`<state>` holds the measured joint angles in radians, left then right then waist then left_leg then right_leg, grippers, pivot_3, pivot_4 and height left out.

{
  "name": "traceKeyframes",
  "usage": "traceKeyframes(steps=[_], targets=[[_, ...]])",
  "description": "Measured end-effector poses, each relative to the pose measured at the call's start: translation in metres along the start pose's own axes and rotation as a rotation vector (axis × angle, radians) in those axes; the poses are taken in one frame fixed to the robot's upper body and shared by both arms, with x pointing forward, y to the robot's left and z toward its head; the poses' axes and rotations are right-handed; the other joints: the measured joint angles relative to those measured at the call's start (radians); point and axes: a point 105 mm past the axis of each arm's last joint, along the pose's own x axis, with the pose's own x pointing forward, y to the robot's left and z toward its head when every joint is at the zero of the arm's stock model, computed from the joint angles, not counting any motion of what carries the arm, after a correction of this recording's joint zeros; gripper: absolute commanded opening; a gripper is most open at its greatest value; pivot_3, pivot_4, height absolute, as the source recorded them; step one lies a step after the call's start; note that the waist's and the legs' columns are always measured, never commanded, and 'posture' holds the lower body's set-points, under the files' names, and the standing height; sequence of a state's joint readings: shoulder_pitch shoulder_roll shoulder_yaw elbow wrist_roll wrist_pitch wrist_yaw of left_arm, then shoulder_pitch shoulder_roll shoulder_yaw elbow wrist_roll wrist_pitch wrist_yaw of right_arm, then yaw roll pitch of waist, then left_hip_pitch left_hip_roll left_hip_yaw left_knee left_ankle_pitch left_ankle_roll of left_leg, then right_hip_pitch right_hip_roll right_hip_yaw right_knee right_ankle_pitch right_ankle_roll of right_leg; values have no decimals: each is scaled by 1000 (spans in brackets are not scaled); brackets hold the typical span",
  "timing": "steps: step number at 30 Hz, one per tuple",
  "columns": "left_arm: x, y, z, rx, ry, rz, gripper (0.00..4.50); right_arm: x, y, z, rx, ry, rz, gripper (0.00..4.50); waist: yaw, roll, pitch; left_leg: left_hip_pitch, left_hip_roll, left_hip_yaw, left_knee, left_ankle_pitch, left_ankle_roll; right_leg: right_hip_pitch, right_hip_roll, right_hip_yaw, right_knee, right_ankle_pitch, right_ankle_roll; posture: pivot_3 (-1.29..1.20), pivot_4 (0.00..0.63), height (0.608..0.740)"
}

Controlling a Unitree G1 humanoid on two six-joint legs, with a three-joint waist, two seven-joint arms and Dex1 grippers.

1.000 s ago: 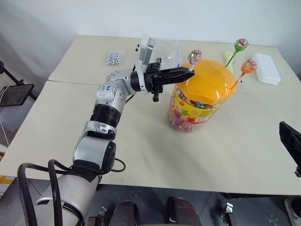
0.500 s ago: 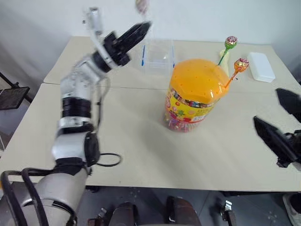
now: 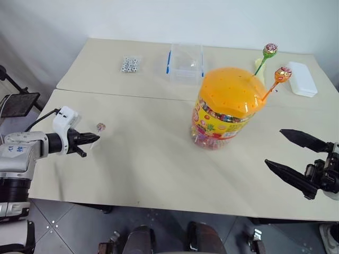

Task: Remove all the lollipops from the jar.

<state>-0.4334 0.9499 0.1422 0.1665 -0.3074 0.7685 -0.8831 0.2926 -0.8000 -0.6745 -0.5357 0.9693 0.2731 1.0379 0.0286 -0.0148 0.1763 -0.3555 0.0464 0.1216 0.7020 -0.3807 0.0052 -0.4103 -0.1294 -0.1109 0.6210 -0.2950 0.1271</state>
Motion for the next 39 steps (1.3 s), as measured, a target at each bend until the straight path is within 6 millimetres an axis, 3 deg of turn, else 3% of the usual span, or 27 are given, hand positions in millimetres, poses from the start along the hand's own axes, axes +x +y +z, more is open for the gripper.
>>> traceKeyframes(steps=[3,13,17,19,22,25,27,31,33,39], targets=[[-5,1,-15,-61,52,17,1276,-2,3,-2,8,8,28,4500,-4,0,0,2,0,1,-2,0,0,0,0,0,1,0,0,0,150,740],[-20,-1,-12,-78,86,-30,4308,0,24,-1,33,30,161,4500,-4,0,0,2,0,3,-1,0,-1,0,0,1,1,0,0,0,150,740],[-45,5,-3,-13,91,-90,4308,-5,9,12,27,-42,40,4500,-5,0,0,2,0,4,-2,-1,-1,-2,1,0,1,0,-1,0,150,740],[-52,9,17,75,-28,-120,4308,-9,-6,21,38,-116,-65,4500,-4,1,0,2,0,6,-2,-1,-1,-2,0,0,1,-1,-1,0,150,740],[-53,-22,75,229,-428,-326,4413,-10,-21,29,49,-191,-160,4500,9,1,0,0,0,4,2,-1,-1,-1,-1,0,2,-1,-1,0,150,740],[-58,-42,99,253,-626,-445,4413,-7,-33,27,86,-187,-247,4500,-2,0,0,1,0,4,2,-1,-1,-1,-1,0,5,0,-1,0,150,740],[-51,-64,106,228,-702,-556,4413,0,-43,26,105,-198,-291,4500,-8,1,0,1,0,5,2,-1,-1,-2,0,0,5,0,-1,0,150,740],[-15,-142,117,154,-821,-890,4413,41,-49,27,124,-168,-240,4500,-9,2,-1,1,1,5,5,-1,-1,-2,0,2,6,0,0,0,150,740],[-11,-153,119,151,-825,-918,4413,53,-51,22,141,-143,-242,4500,-14,2,-1,0,1,5,5,-1,-1,-3,1,2,6,0,-1,0,150,740],[-12,-158,123,157,-838,-918,4413,65,-69,18,145,-115,-294,4500,-10,2,-1,-1,1,4,4,-1,-1,-3,0,1,5,0,-1,0,150,740]])
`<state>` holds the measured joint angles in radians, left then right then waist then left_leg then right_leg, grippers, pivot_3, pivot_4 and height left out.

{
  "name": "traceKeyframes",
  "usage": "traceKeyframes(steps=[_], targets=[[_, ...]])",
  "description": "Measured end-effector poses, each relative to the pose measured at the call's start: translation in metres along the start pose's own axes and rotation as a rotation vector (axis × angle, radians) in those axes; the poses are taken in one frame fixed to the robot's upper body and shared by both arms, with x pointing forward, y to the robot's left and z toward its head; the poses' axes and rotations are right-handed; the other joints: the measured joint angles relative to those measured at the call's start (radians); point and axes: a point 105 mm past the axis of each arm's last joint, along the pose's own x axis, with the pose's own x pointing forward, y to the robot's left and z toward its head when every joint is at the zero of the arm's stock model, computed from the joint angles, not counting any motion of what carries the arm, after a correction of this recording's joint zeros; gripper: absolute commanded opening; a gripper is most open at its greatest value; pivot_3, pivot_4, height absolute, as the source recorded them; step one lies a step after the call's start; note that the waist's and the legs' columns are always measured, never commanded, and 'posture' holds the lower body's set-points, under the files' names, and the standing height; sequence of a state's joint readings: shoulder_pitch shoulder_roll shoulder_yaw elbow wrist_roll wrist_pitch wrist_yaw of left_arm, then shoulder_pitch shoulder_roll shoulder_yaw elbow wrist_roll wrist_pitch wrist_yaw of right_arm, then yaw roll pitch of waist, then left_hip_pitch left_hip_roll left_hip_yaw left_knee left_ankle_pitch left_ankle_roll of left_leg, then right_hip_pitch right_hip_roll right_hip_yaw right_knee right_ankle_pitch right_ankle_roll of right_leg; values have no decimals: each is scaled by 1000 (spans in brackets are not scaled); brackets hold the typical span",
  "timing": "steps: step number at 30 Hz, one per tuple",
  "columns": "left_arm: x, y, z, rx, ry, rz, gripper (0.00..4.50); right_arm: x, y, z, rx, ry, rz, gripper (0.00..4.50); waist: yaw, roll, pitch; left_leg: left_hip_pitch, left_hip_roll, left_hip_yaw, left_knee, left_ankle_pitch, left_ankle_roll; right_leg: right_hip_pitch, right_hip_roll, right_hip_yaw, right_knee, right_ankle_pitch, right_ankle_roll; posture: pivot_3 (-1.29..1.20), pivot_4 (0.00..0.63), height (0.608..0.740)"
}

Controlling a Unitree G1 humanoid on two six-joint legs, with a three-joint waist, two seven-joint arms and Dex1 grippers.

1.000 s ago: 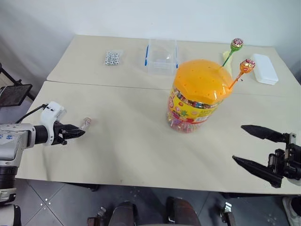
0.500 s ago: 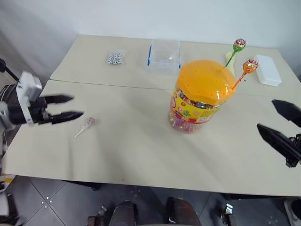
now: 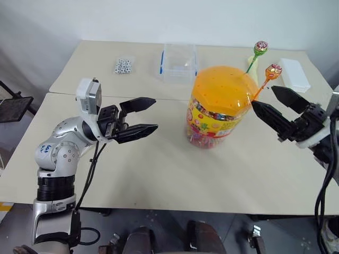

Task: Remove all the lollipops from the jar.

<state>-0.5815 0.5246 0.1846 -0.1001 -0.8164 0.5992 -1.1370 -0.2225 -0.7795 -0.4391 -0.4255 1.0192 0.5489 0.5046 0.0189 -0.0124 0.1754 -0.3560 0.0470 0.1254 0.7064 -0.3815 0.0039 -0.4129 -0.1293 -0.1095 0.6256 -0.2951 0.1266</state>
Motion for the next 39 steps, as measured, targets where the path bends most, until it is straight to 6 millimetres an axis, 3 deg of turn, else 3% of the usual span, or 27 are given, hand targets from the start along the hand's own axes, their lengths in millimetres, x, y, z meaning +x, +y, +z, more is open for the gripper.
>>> traceKeyframes(steps=[3,6,17,21,25,28,30,32,35,39], targets=[[-1,-1,-1,-1,2,3,4413,2,-1,0,8,4,1,4500,6,0,0,-1,0,-1,1,0,0,0,0,0,-1,0,0,0,150,740],[0,0,-1,0,-1,10,4500,4,0,3,4,-5,18,3922,6,0,0,-1,0,-2,1,0,0,0,0,-1,-1,0,0,0,150,740],[-2,-1,-5,-13,-8,26,4500,7,3,5,46,-42,76,19,4,0,0,-2,0,-1,1,0,0,0,0,-1,-2,0,0,0,150,740],[2,-1,-5,4,-24,16,4500,9,2,16,41,-97,106,19,4,0,0,-2,0,-1,1,0,0,0,0,-1,-2,0,0,0,150,740],[7,-1,-1,51,-46,6,4500,0,-7,47,44,-216,94,19,6,0,0,-2,0,-2,1,0,0,0,0,-2,-2,0,0,0,150,740],[9,0,-3,95,-16,3,4500,-25,-38,66,-4,-205,-52,19,11,0,0,-4,-1,-3,1,0,1,1,0,-3,-3,0,0,0,150,740],[7,-1,-6,140,35,-3,4500,-51,-64,62,-72,-47,-203,19,13,0,0,-4,-1,-4,0,-1,1,1,0,-4,-4,0,0,0,150,740],[6,-1,-9,186,91,-16,4500,-76,-81,41,-111,172,-318,19,13,0,0,-4,-1,-3,-2,-1,1,1,0,-4,-6,0,0,0,150,740],[3,-4,-20,238,186,-62,4500,-131,-105,-9,-69,586,-533,19,8,1,0,-3,-1,0,-3,0,2,1,0,-3,-8,0,0,0,150,740],[5,-5,-34,201,201,-96,4500,-177,-111,-51,-53,906,-657,19,0,1,-1,-1,0,2,-3,0,2,1,0,0,-9,0,0,0,150,740]])
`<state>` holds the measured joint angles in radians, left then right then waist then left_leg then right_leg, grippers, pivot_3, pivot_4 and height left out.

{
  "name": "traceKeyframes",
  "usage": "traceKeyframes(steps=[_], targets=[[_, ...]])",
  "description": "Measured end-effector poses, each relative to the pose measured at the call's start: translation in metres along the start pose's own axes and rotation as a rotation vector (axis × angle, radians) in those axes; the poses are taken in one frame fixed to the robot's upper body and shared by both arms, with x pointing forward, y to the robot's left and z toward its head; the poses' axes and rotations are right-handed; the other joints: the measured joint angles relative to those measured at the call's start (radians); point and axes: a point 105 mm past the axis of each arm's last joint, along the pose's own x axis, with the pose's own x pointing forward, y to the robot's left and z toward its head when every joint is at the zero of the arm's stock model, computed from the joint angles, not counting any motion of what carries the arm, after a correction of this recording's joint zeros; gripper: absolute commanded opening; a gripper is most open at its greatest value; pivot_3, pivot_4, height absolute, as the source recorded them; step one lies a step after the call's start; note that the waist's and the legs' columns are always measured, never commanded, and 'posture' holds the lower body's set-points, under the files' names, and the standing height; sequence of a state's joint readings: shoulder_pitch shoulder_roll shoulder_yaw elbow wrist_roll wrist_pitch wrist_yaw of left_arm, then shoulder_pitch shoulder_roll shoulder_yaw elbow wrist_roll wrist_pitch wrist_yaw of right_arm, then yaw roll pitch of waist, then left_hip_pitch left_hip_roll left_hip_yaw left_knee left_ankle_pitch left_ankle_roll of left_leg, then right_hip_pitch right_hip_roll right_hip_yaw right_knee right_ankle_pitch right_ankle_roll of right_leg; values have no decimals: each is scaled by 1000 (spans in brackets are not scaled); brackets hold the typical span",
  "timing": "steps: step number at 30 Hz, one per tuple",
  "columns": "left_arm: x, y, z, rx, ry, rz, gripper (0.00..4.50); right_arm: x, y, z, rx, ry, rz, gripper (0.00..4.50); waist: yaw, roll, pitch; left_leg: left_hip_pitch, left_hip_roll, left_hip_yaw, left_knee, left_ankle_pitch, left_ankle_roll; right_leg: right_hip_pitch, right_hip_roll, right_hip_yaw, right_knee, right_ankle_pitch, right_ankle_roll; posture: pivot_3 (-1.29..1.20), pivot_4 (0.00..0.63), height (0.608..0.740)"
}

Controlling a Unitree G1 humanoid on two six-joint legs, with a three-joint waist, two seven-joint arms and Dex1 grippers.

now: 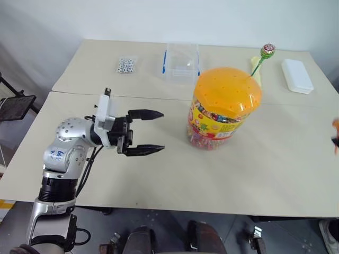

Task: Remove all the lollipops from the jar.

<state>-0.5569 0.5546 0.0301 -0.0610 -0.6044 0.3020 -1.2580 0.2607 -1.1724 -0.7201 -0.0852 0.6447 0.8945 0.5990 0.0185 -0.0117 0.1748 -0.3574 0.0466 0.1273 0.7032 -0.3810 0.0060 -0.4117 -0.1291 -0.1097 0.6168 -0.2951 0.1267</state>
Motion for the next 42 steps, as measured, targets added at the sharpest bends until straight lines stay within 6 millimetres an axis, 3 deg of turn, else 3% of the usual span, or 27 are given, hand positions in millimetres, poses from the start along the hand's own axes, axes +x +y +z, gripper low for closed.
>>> traceKeyframes(steps=[3,5,8,13,16,20,22,24,27,29,33,42], targets=[[3,-1,-5,-14,3,-17,4500,16,6,-46,-48,204,3,19,-1,0,0,0,0,1,0,0,0,0,0,0,0,0,0,0,150,740],[2,0,-7,-22,8,-19,4500,23,11,-64,-16,257,23,19,1,1,0,0,0,1,0,0,0,0,0,0,0,0,0,0,150,740],[4,1,-7,-16,13,-32,4500,28,13,-69,4,263,41,709,3,3,0,0,0,1,0,0,0,0,0,0,0,0,0,0,150,740],[4,2,-4,-5,15,-35,4500,21,15,-64,1,228,105,2322,7,3,0,0,0,0,0,0,0,0,0,0,-1,0,0,0,150,740],[0,6,-1,-25,-4,2,4500,7,16,-33,-65,21,200,3324,7,3,0,-1,-1,0,0,0,0,1,0,0,-3,0,0,0,150,740],[-7,14,10,-65,-94,86,4500,-24,30,37,-135,-383,342,3324,2,3,0,1,1,-2,0,0,0,2,1,1,-3,0,0,0,150,740],[-9,18,15,-93,-145,124,4500,-36,52,72,-140,-554,455,3324,-3,2,0,2,1,-6,0,0,0,2,1,2,-1,0,0,0,150,740],[-12,21,16,-114,-169,154,4500,-41,70,91,-132,-642,533,3324,-1,2,1,3,1,-6,0,0,0,2,1,1,2,0,0,0,150,740],[-12,25,18,-133,-207,189,4500,-36,111,139,-68,-832,687,3324,-11,2,1,3,1,-6,2,0,0,2,0,2,2,0,0,0,150,740],[-6,24,17,-144,-212,173,4500,-32,138,164,-49,-869,769,3324,-17,3,1,2,0,-6,2,0,-1,1,0,2,4,0,0,0,150,740],[-6,24,16,-151,-208,181,4500,-15,164,179,-58,-787,796,3324,0,4,1,-2,0,-7,1,-1,-2,-1,0,-4,6,0,0,0,150,740],[-4,24,19,-134,-206,188,4500,-1,167,193,-38,-785,743,3324,3,3,1,-5,0,-7,8,-1,-2,-1,0,-6,5,1,1,0,150,740]])
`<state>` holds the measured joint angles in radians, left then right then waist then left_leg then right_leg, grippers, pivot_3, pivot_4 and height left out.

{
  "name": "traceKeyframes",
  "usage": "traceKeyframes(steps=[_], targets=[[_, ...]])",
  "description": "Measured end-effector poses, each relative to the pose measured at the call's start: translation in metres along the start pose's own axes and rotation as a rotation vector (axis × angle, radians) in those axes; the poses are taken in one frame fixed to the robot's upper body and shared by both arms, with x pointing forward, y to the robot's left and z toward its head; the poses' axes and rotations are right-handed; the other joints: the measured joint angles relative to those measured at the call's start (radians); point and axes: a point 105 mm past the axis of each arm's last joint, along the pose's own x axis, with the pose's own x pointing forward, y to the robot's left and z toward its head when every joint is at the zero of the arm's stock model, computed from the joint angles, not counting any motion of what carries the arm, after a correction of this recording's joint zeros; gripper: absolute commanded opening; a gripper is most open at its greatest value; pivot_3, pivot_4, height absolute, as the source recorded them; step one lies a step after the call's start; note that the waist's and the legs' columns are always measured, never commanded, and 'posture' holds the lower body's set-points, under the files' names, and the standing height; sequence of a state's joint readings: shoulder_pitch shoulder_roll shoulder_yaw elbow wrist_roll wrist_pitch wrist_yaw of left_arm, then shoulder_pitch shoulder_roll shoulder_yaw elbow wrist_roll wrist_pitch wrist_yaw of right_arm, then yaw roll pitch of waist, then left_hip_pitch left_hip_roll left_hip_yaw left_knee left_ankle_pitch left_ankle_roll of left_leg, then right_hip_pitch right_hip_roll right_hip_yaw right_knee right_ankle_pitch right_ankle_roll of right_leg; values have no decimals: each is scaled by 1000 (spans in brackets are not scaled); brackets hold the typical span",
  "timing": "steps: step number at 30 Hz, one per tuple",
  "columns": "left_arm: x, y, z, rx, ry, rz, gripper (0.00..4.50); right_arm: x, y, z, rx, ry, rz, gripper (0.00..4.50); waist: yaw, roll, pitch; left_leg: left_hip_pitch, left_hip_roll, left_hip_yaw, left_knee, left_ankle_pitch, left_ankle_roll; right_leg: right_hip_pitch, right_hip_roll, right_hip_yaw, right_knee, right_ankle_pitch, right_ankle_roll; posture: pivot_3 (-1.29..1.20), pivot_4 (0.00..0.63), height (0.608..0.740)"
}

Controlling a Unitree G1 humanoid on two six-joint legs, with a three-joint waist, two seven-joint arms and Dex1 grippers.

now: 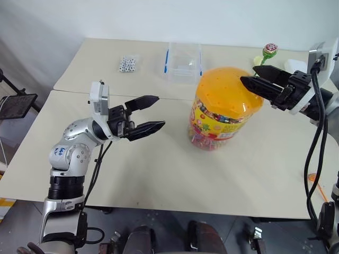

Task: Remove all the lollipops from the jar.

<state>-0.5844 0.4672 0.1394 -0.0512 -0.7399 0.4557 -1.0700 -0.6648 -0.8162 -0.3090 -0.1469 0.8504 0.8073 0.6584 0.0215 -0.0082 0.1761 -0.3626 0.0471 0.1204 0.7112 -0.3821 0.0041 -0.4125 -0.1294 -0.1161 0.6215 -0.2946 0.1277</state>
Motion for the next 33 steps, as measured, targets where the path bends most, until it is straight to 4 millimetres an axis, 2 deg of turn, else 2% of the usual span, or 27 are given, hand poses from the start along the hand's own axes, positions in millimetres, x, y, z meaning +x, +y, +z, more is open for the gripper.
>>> traceKeyframes(steps=[2,7,11,12,16,24,28,33], targets=[[1,-1,1,8,0,-1,4500,-2,-2,-1,0,6,-8,3324,-1,0,0,-1,0,0,3,0,0,0,0,0,0,0,0,0,150,740],[-2,0,4,19,1,16,4500,-22,-9,-3,2,64,-43,3324,1,0,0,-4,0,-1,4,0,0,0,0,0,0,0,0,0,150,740],[-2,0,4,21,-2,17,4500,-23,-26,-7,39,79,-119,3324,-4,0,0,-4,0,-1,4,0,0,-1,0,0,0,0,0,0,150,740],[-1,0,4,23,-5,17,4500,-20,-31,-9,55,78,-137,3324,-7,0,0,-4,0,-1,4,0,0,-1,0,0,0,0,0,0,150,740],[0,1,3,22,-11,21,4500,-5,-30,-5,64,47,-114,3324,-19,0,0,-5,1,-1,3,0,0,-3,0,-1,1,0,0,0,150,740],[3,4,7,9,-69,58,4500,9,-36,-4,74,23,-101,3324,-23,0,0,-5,1,-1,3,0,0,-3,0,-1,1,0,0,0,150,740],[2,7,12,-10,-110,85,4500,11,-37,-5,82,16,-92,2440,-23,0,0,-5,1,-2,3,0,0,-3,0,-1,1,0,0,0,150,740],[2,8,12,-24,-117,93,4500,13,-35,-6,79,8,-65,796,-23,0,0,-6,1,-2,3,0,0,-3,0,-1,1,0,0,0,150,740]])
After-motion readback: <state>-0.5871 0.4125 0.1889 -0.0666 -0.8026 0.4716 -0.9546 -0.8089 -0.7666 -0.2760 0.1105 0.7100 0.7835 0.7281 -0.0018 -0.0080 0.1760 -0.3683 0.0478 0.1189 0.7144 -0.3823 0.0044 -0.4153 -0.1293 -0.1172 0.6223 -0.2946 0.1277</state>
